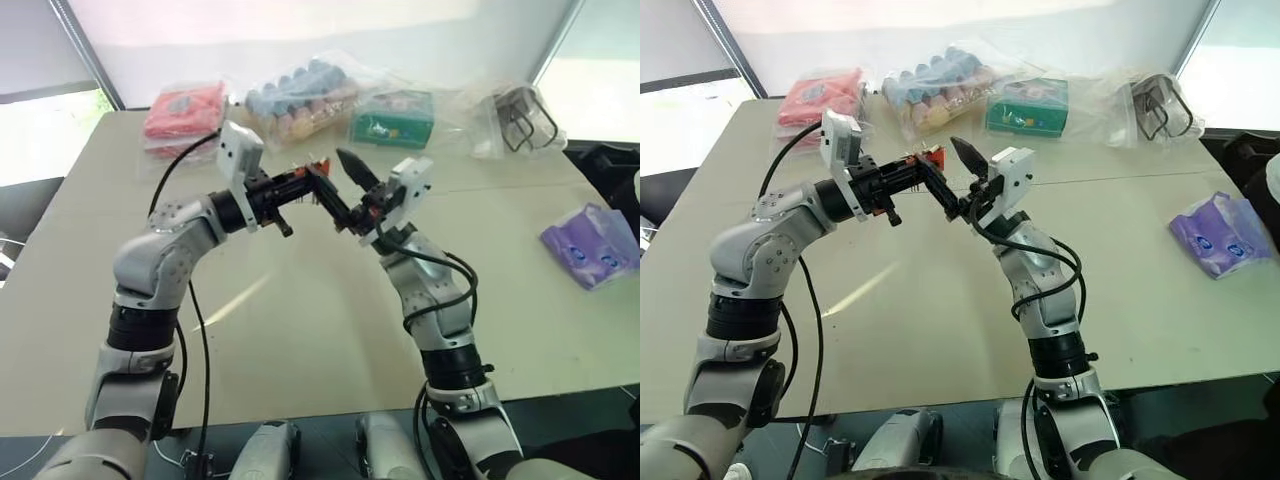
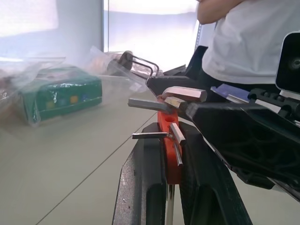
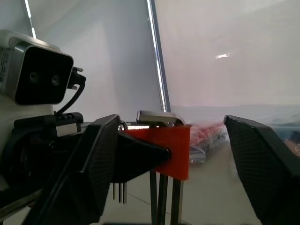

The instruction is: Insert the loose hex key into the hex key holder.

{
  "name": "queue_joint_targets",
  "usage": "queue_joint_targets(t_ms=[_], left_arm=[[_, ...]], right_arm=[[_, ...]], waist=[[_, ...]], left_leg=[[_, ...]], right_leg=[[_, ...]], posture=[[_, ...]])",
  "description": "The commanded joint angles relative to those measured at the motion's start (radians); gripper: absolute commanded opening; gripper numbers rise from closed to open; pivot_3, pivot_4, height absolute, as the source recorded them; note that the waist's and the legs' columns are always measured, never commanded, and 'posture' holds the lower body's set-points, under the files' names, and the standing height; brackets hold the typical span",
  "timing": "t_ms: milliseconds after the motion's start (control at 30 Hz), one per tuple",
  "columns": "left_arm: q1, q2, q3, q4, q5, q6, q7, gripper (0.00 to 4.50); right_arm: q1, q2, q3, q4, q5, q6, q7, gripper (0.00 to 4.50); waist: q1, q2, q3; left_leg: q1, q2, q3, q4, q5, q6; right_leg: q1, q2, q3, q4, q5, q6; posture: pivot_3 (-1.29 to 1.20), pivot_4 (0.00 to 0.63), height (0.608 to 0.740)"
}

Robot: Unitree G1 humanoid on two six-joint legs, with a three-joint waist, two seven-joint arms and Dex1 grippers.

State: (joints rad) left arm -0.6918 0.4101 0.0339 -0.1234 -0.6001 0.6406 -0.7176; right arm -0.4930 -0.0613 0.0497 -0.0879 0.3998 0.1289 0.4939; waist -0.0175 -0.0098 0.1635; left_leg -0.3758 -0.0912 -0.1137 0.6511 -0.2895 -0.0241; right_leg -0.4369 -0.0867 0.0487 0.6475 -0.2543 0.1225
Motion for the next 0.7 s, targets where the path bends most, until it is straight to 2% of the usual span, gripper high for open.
queue_joint_targets(t_ms=[33,233,367,500,700], left_arm=[[-0.014,-0.003,0.018,-0.032,-0.008,-0.024,-0.004,0.0],[-0.012,-0.04,0.007,-0.015,-0.019,-0.016,-0.004,0.0],[-0.003,-0.126,-0.01,0.04,-0.069,0.05,0.006,0.0],[0.008,-0.188,-0.055,0.077,-0.069,0.082,-0.01,0.0],[-0.005,-0.338,-0.06,0.261,-0.089,0.178,0.037,0.0]], right_arm=[[0.047,-0.061,-0.045,-0.121,0.025,0.034,0.001,4.44],[0.177,-0.182,-0.145,-0.245,0.093,0.111,0.001,4.44],[0.278,-0.273,-0.229,-0.266,0.101,0.123,0.016,4.44],[0.294,-0.305,-0.257,-0.254,0.096,0.117,0.009,4.44],[0.318,-0.329,-0.284,-0.232,0.072,0.098,-0.001,4.44]], waist=[[0.003,0.0,0.0],[0.002,0.0,0.0],[0.007,0.0,0.0],[0.003,0.0,0.0],[0.006,-0.001,0.0]], left_leg=[[0.0,0.0,0.0,0.0,0.0,0.0],[0.0,0.0,0.0,0.0,0.0,0.0],[0.001,0.0,0.0,0.0,0.0,0.0],[0.001,0.0,0.002,0.002,-0.001,0.001],[0.001,0.0,0.002,0.002,0.0,0.001]], right_leg=[[0.0,0.0,0.0,0.0,0.0,0.0],[0.001,0.0,0.0,-0.001,0.0,0.0],[0.002,0.0,0.0,-0.001,0.0,0.0],[0.003,0.0,0.0,-0.002,0.0,0.0],[0.003,0.0,0.0,-0.002,0.0,0.0]], posture=[[0.0,0.15,0.74],[0.0,0.15,0.74],[0.0,0.15,0.74],[0.0,0.15,0.74],[0.0,0.15,0.74]])
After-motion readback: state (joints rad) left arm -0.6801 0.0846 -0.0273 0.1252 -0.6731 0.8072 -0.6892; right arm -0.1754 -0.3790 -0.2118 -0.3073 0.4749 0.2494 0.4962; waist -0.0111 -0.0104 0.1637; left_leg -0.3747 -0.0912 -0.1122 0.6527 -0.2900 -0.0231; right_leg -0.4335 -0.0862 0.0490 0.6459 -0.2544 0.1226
